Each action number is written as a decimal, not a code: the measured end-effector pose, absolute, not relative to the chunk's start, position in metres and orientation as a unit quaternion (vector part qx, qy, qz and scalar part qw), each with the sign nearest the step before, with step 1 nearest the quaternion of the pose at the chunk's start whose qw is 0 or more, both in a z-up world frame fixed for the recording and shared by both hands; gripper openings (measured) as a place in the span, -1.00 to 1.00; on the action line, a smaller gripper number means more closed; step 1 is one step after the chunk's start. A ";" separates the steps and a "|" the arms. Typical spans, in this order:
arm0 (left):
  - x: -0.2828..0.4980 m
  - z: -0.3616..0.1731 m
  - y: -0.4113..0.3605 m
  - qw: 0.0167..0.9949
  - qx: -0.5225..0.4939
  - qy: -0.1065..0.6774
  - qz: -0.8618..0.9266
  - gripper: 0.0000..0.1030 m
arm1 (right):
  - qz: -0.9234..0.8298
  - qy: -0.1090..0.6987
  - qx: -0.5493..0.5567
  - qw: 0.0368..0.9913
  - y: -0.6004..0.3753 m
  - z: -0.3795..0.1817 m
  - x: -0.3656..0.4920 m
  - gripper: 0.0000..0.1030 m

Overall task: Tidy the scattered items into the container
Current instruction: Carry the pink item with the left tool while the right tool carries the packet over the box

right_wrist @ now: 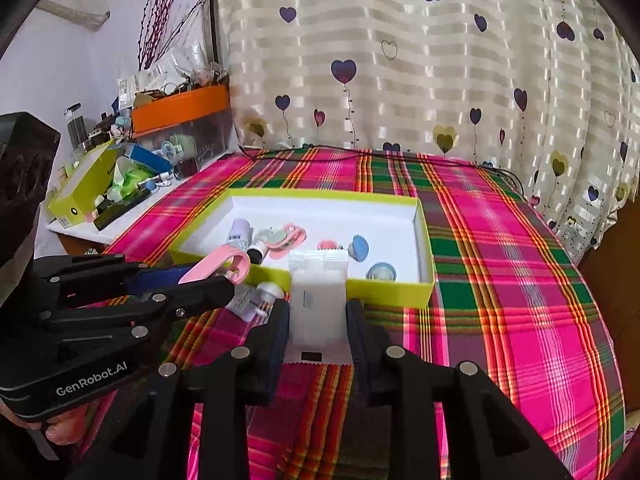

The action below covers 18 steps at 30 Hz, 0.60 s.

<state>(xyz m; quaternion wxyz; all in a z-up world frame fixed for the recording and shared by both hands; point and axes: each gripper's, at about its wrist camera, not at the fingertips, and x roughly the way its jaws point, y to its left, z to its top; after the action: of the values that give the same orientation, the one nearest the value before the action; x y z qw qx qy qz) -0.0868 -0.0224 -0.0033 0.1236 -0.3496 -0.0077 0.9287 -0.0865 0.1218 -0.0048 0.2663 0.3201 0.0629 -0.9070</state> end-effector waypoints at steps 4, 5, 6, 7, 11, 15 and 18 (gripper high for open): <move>-0.092 0.004 -0.026 0.119 -0.340 -0.009 0.933 -0.65 | -0.910 0.062 0.312 0.267 0.120 0.001 -0.091 -0.42; -0.094 0.006 -0.026 0.117 -0.338 -0.009 0.934 -0.65 | -0.910 0.063 0.311 0.267 0.119 0.002 -0.092 -0.42; -0.095 0.007 -0.027 0.116 -0.336 -0.010 0.935 -0.65 | -0.910 0.063 0.310 0.268 0.118 0.003 -0.093 -0.42; -0.097 0.009 -0.028 0.115 -0.334 -0.010 0.935 -0.65 | -0.910 0.063 0.309 0.269 0.116 0.004 -0.094 -0.42; -0.104 0.013 -0.031 0.111 -0.328 -0.012 0.938 -0.65 | -0.911 0.064 0.304 0.270 0.113 0.008 -0.100 -0.42; -0.110 0.016 -0.035 0.107 -0.324 -0.015 0.940 -0.65 | -0.913 0.065 0.300 0.269 0.112 0.011 -0.105 -0.42; -0.114 0.018 -0.042 0.101 -0.321 -0.020 0.941 -0.65 | -0.914 0.065 0.297 0.267 0.111 0.013 -0.110 -0.42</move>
<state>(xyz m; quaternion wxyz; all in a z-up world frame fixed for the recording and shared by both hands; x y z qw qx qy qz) -0.1140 -0.0420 0.0179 0.1012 -0.3210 -0.0198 0.9415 -0.1098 0.1110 0.0134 0.2669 0.2975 0.0650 -0.9143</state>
